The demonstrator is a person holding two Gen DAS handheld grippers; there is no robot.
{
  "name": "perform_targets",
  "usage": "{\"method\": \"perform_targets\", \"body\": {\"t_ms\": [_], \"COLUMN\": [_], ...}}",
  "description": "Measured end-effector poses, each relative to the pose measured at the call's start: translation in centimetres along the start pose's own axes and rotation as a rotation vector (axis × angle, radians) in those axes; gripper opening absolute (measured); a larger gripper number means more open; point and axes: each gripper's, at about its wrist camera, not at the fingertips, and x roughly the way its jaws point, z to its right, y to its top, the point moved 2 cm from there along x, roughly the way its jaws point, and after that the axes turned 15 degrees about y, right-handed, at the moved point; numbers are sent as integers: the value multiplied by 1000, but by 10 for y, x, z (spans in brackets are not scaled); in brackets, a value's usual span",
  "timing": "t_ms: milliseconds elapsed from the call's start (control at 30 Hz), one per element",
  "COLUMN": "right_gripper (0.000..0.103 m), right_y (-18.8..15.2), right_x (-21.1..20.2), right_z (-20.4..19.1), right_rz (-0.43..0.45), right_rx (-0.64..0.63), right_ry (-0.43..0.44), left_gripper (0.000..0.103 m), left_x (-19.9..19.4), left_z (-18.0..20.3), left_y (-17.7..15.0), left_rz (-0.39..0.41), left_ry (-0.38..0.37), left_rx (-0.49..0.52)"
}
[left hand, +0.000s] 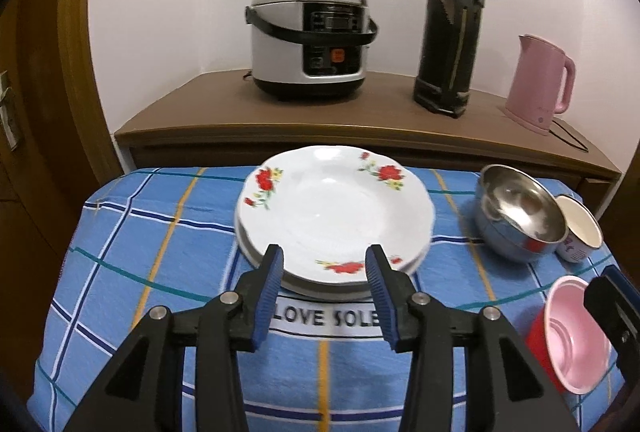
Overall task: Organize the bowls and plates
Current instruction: 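Move both grippers to the rim of the pink plastic bowl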
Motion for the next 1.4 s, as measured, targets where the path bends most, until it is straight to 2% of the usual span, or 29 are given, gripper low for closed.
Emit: {"method": "perform_targets", "body": {"t_ms": [600, 1000, 1167, 1400], "right_gripper": [79, 78, 47, 45], "right_y": [-1, -10, -14, -24], "right_x": [-47, -82, -78, -72], "right_z": [51, 90, 95, 93], "right_rz": [27, 34, -13, -54], "right_rx": [59, 113, 109, 109], "right_ry": [-81, -160, -152, -111], "left_gripper": [46, 46, 46, 46], "left_x": [-22, -37, -43, -55], "left_z": [56, 83, 97, 113], "left_y": [-13, -24, -33, -37], "left_rz": [-3, -9, -23, -16], "left_ry": [-52, -144, -201, -274], "left_rx": [87, 137, 169, 204]}}
